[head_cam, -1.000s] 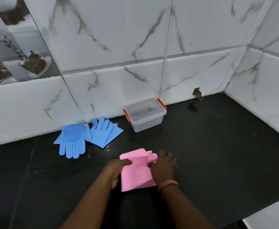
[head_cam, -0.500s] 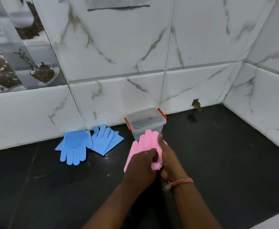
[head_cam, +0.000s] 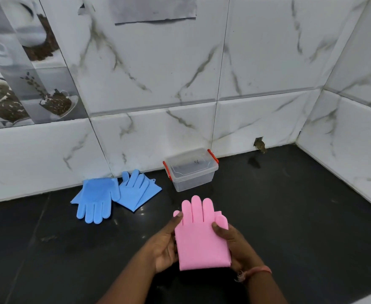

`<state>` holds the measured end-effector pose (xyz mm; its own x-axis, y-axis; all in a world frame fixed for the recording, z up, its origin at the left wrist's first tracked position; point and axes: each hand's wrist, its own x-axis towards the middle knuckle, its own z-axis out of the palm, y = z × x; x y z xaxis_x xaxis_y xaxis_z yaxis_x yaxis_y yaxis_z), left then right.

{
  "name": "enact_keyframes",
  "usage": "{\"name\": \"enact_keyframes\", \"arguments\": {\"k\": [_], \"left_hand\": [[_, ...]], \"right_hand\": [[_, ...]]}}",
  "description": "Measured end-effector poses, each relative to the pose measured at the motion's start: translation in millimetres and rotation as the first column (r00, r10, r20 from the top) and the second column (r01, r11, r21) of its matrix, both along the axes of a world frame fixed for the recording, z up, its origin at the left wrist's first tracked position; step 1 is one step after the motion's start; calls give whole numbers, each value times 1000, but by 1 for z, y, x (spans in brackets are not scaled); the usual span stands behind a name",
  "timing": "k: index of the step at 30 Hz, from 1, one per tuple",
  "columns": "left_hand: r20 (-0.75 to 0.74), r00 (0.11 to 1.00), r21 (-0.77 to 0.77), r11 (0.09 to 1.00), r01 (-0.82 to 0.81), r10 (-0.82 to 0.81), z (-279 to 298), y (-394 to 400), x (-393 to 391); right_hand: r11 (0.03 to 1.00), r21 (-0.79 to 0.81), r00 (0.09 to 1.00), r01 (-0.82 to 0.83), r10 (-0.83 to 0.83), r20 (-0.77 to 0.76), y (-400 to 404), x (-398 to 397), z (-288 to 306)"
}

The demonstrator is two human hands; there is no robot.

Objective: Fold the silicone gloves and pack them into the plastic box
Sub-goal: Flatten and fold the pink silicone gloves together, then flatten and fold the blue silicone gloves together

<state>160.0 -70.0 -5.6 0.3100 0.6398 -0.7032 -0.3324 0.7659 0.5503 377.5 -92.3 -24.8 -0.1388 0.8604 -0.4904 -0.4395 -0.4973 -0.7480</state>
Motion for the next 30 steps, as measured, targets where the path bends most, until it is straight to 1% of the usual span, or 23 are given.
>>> {"name": "enact_keyframes", "arguments": {"k": [2, 4, 6, 8, 10, 13, 15, 17, 18, 19, 20, 21, 22, 23, 24, 25, 27, 29, 30], "left_hand": [[-99, 995, -1, 1000, -19, 19, -6, 4, 10], [-167, 985, -7, 999, -50, 48, -9, 8, 22], [-167, 982, -31, 995, -92, 85, -12, 13, 31], [-157, 979, -44, 990, -136, 128, -12, 21, 38], [-162, 970, -9, 983, -184, 180, -11, 30, 46], [-234, 928, 84, 957, -278, 290, -13, 47, 59], [-279, 884, 155, 926, -345, 376, -19, 58, 69], [-364, 838, 233, 911, -340, 406, -26, 65, 77], [-433, 809, 274, 913, -303, 398, -29, 66, 81], [-510, 768, 317, 914, -252, 388, -34, 64, 84], [-579, 718, 362, 911, -199, 387, -39, 62, 86], [-642, 662, 401, 905, -142, 388, -44, 58, 87], [-699, 600, 427, 900, -87, 389, -48, 55, 88], [-748, 537, 440, 897, -36, 388, -51, 53, 88], [-788, 485, 440, 898, 11, 380, -54, 52, 87], [-816, 452, 428, 902, 53, 361, -55, 51, 86], [-841, 442, 398, 911, 113, 312, -55, 53, 84], [-850, 439, 383, 913, 139, 290, -51, 58, 81], [-854, 427, 385, 913, 135, 296, -47, 61, 77]], "right_hand": [[999, -39, 992, -29, 34, 118, 6, 3, -3], [997, -72, 967, -14, 31, 252, 14, 6, -10], [998, -56, 913, -7, 29, 407, 21, 7, -17], [1000, -9, 851, 1, 4, 525, 29, 9, -19], [998, 60, 795, 31, -61, 604, 40, 15, -17], [988, 148, 730, 40, -130, 671, 61, 18, -15], [987, 159, 697, 37, -139, 703, 74, 14, -17], [989, 148, 640, 28, -131, 757, 83, 11, -21], [991, 135, 598, 6, -112, 794, 85, 10, -23], [992, 117, 504, -42, -80, 860, 87, 10, -27], [990, 82, 338, -111, -40, 940, 88, 10, -30], [985, 25, 138, -173, -1, 990, 88, 10, -33], [977, -23, -35, -212, 16, 999, 88, 10, -34], [971, -44, -127, -236, 14, 992, 87, 9, -35], [964, -44, -164, -261, 1, 986, 86, 7, -36], [958, -36, -183, -285, -17, 983, 85, 6, -37], [950, -56, -223, -306, -15, 975, 83, 3, -36], [965, -63, -260, -254, -5, 966, 87, -4, -28], [973, -36, -263, -226, -25, 964, 90, -10, -21]]}}
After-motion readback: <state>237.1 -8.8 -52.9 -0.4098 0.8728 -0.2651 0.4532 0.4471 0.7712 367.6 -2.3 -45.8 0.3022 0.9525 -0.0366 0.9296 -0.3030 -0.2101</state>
